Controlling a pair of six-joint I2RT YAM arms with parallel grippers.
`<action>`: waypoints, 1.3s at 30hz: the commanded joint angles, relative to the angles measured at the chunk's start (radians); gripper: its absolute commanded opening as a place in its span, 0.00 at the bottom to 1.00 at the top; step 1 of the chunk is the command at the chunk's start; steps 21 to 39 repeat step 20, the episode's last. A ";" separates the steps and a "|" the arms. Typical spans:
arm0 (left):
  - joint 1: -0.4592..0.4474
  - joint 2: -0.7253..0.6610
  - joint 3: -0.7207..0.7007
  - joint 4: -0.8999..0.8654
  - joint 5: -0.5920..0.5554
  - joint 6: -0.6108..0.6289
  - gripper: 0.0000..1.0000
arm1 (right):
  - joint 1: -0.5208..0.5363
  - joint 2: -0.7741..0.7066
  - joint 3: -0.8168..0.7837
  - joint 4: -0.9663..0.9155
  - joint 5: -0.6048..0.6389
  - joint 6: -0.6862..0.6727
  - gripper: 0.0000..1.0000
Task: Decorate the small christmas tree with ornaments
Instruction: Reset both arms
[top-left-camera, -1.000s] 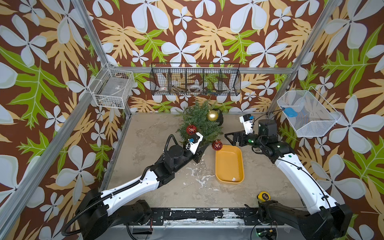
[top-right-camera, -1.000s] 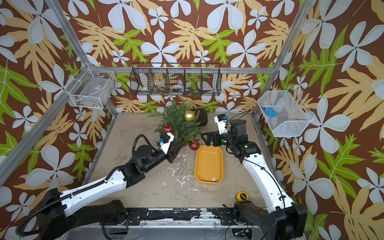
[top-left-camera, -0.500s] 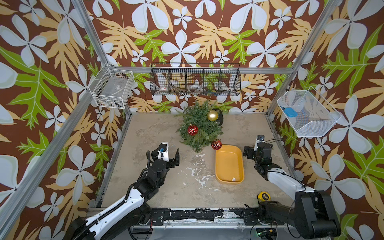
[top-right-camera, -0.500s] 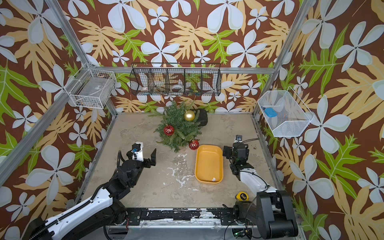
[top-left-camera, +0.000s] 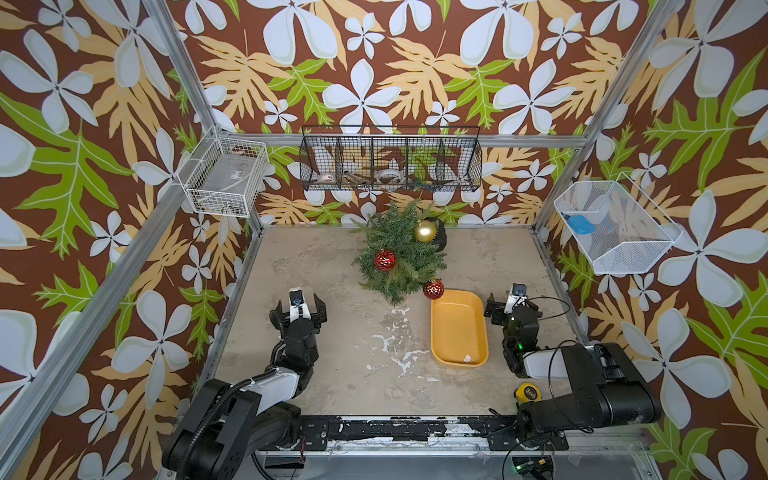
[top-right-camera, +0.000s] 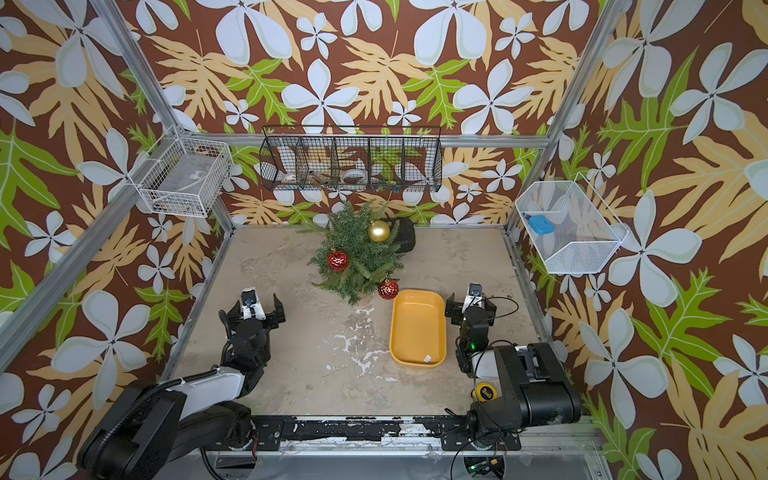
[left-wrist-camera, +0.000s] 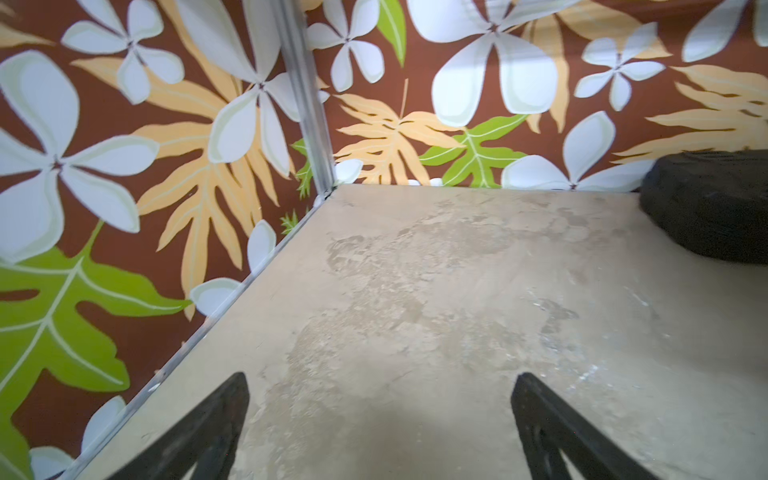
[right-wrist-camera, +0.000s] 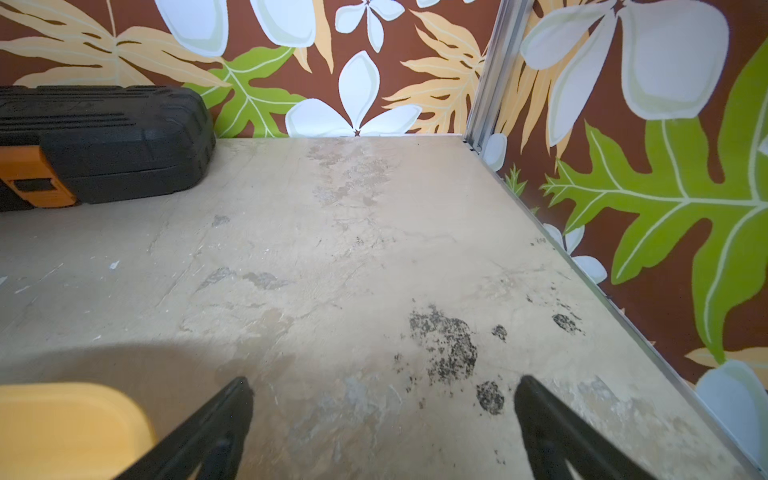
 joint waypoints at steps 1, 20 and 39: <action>0.070 0.046 -0.041 0.257 0.185 -0.040 1.00 | -0.004 -0.001 -0.005 0.125 -0.031 -0.016 1.00; 0.155 0.246 0.026 0.302 0.457 -0.047 1.00 | -0.003 0.003 -0.004 0.121 -0.031 -0.017 1.00; 0.155 0.246 0.026 0.302 0.457 -0.047 1.00 | -0.003 0.003 -0.004 0.121 -0.031 -0.017 1.00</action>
